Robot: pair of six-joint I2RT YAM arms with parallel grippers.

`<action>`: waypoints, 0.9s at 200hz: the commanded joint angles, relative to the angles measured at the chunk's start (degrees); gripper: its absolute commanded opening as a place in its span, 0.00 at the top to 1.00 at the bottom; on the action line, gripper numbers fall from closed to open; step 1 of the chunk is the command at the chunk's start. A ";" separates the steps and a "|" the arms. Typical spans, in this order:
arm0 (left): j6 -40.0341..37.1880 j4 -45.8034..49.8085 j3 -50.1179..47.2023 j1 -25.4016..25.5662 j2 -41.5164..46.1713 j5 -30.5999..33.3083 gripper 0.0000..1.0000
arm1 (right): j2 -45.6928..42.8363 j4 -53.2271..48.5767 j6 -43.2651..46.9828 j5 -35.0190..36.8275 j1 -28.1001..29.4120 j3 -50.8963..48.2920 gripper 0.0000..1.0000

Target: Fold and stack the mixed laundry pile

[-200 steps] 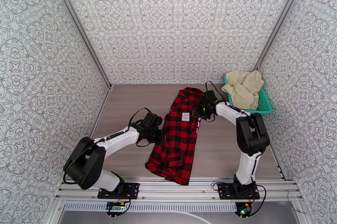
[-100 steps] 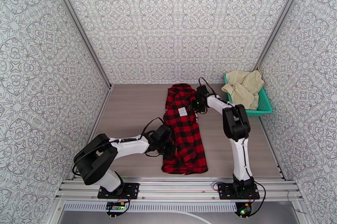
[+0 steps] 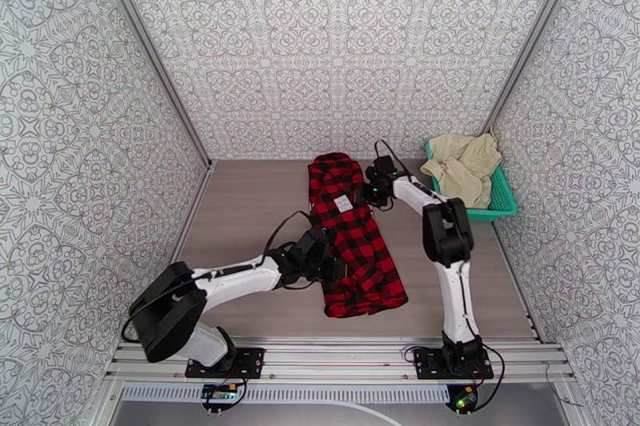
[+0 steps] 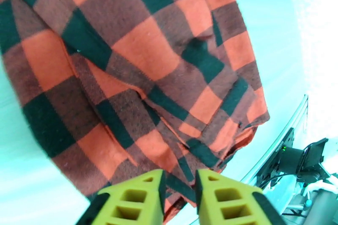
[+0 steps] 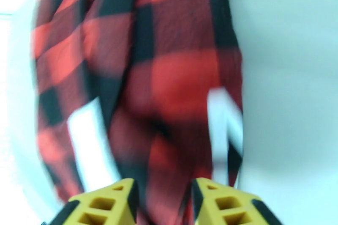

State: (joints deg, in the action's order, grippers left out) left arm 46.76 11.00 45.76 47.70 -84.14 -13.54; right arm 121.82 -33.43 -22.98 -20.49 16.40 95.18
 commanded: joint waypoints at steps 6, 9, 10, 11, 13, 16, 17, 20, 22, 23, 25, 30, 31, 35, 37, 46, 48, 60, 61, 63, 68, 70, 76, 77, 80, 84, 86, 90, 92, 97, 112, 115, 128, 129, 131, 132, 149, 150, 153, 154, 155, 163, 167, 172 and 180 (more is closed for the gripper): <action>7.47 13.55 -2.00 -0.05 5.21 6.23 0.54 | -16.79 4.72 -0.66 -3.46 -1.97 -18.46 0.47; 8.21 14.04 -2.45 0.00 5.75 6.32 0.51 | -18.41 5.18 -0.87 -3.88 -2.32 -20.98 0.46; 8.45 14.26 -2.57 0.06 5.92 6.28 0.50 | -18.92 5.24 -0.94 -4.00 -2.46 -21.73 0.45; 8.66 14.42 -2.63 0.08 6.09 6.26 0.49 | -19.44 5.41 -1.06 -4.15 -2.58 -22.51 0.45; 9.11 14.64 -3.03 0.15 6.38 6.25 0.48 | -20.48 5.75 -1.31 -4.26 -2.82 -24.08 0.44; 9.74 14.81 -3.57 0.25 6.78 6.13 0.46 | -22.02 6.12 -1.76 -4.32 -3.15 -26.46 0.43; 9.92 14.82 -3.70 0.27 6.96 6.10 0.46 | -22.53 6.20 -1.87 -4.40 -3.27 -27.20 0.42; 10.38 14.77 -4.20 0.46 7.31 5.99 0.44 | -23.85 6.26 -2.23 -4.53 -3.64 -29.33 0.42; 10.76 14.62 -4.54 0.53 7.49 5.81 0.43 | -24.77 6.34 -2.44 -4.55 -3.92 -30.70 0.41; 10.87 14.55 -4.63 0.58 7.58 5.63 0.43 | -25.22 6.30 -2.52 -4.60 -4.01 -31.34 0.41; 11.20 14.37 -4.93 0.76 7.65 5.45 0.42 | -26.06 6.17 -2.62 -4.81 -4.23 -32.28 0.41; 11.67 13.82 -5.53 0.98 7.63 4.62 0.41 | -28.15 5.94 -2.64 -5.10 -4.77 -35.36 0.40; 11.77 13.76 -5.56 1.07 7.56 4.42 0.41 | -28.54 5.84 -2.62 -5.18 -4.88 -36.04 0.40; 12.14 13.55 -5.88 1.19 7.24 3.76 0.40 | -30.10 5.31 -2.60 -5.07 -5.30 -38.27 0.40; 12.37 13.55 -5.97 1.24 7.04 3.54 0.40 | -30.88 5.00 -2.53 -5.02 -5.48 -39.31 0.39; 13.57 13.81 -6.11 1.92 5.99 3.10 0.39 | -34.21 3.69 -2.51 -4.70 -6.42 -43.63 0.37; 13.76 13.63 -6.18 2.12 5.71 3.09 0.39 | -34.90 3.52 -2.51 -4.72 -6.63 -44.54 0.37; 15.66 10.85 -7.30 3.20 4.38 2.23 0.37 | -38.52 1.90 -2.68 -5.22 -7.66 -48.87 0.35; 15.74 10.56 -7.41 3.28 4.27 2.13 0.37 | -38.82 1.76 -2.68 -5.24 -7.73 -49.22 0.35; 16.15 9.88 -7.65 3.45 4.03 1.90 0.36 | -39.17 1.54 -2.68 -5.26 -7.77 -49.80 0.35; 16.90 8.26 -8.11 3.74 3.40 1.36 0.35 | -40.46 0.97 -2.73 -5.35 -7.95 -51.14 0.34; 17.21 7.72 -8.29 3.79 3.09 1.13 0.35 | -40.94 0.75 -2.76 -5.35 -7.96 -51.63 0.33; 17.77 6.23 -8.67 4.17 2.38 0.70 0.35 | -42.01 0.33 -3.12 -5.41 -7.97 -53.22 0.33; 17.80 6.09 -8.71 4.25 2.22 0.66 0.35 | -42.19 0.31 -3.21 -5.47 -7.97 -53.45 0.33; 18.05 5.57 -8.77 4.46 1.74 0.56 0.35 | -42.67 0.23 -3.45 -5.75 -7.97 -54.16 0.33; 18.20 4.99 -8.80 4.70 1.16 0.39 0.35 | -43.27 0.37 -3.97 -6.15 -7.98 -55.29 0.33; 18.21 4.82 -8.77 4.75 0.95 0.30 0.35 | -43.49 0.49 -4.17 -6.41 -7.97 -55.83 0.33; 18.34 4.23 -8.76 4.99 0.43 0.01 0.36 | -43.90 0.86 -4.74 -7.16 -7.97 -56.92 0.33; 18.31 3.94 -8.73 5.13 0.24 -0.08 0.36 | -44.11 1.01 -4.95 -7.40 -8.01 -57.40 0.33; 18.30 3.18 -8.78 5.45 -0.26 -0.31 0.37 | -44.55 1.30 -5.64 -7.70 -7.97 -58.64 0.33; 18.78 2.56 -9.07 6.37 -0.74 -0.34 0.38 | -45.41 1.90 -7.10 -8.62 -7.97 -61.99 0.32; 18.89 2.41 -9.22 6.49 -0.68 -0.30 0.38 | -45.57 1.96 -7.34 -8.72 -7.97 -62.64 0.32; 19.47 1.15 -10.38 7.02 -0.46 -1.14 0.38 | -46.05 2.64 -7.99 -9.15 -7.97 -65.06 0.32; 19.53 1.00 -10.45 7.08 -0.43 -1.49 0.38 | -46.05 2.70 -8.06 -9.23 -7.97 -65.26 0.32; 19.67 0.68 -10.67 7.13 -0.42 -1.88 0.39 | -46.13 2.91 -8.19 -9.48 -7.97 -65.77 0.32; 19.72 0.55 -10.77 7.13 -0.42 -1.95 0.40 | -46.13 2.91 -8.19 -9.48 -7.97 -65.77 0.32; 20.59 -2.33 -12.44 7.32 -0.66 -2.92 0.49 | -45.70 4.41 -8.74 -12.39 -7.63 -68.07 0.36; 20.58 -2.49 -12.53 7.32 -0.67 -2.95 0.50 | -45.66 4.46 -8.79 -12.60 -7.58 -68.18 0.36; 20.64 -2.94 -12.79 7.36 -0.68 -2.98 0.51 | -45.62 4.64 -8.89 -13.12 -7.26 -68.43 0.37; 20.64 -3.06 -12.79 7.38 -0.68 -3.03 0.51 | -45.62 4.71 -8.91 -13.23 -7.22 -68.58 0.37; 20.65 -3.17 -12.84 7.39 -0.68 -3.05 0.51 | -45.62 4.74 -8.96 -13.42 -7.15 -68.65 0.38; 20.95 -3.89 -13.25 7.43 -0.76 -3.08 0.53 | -45.90 4.94 -9.41 -14.26 -6.46 -69.54 0.40; 20.99 -4.11 -13.35 7.46 -0.76 -3.07 0.53 | -46.23 5.06 -9.72 -14.65 -6.14 -69.98 0.41; 21.00 -4.30 -13.50 7.50 -0.76 -3.09 0.54 | -46.63 5.21 -10.08 -15.11 -5.76 -70.61 0.42; 21.00 -4.26 -13.71 7.58 -0.68 -2.93 0.58 | -47.62 5.07 -10.32 -15.99 -5.37 -71.43 0.44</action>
State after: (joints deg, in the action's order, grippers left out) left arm 66.22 8.80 34.09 54.39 -83.70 -14.94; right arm 73.89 -26.24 -30.65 -29.43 8.32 29.10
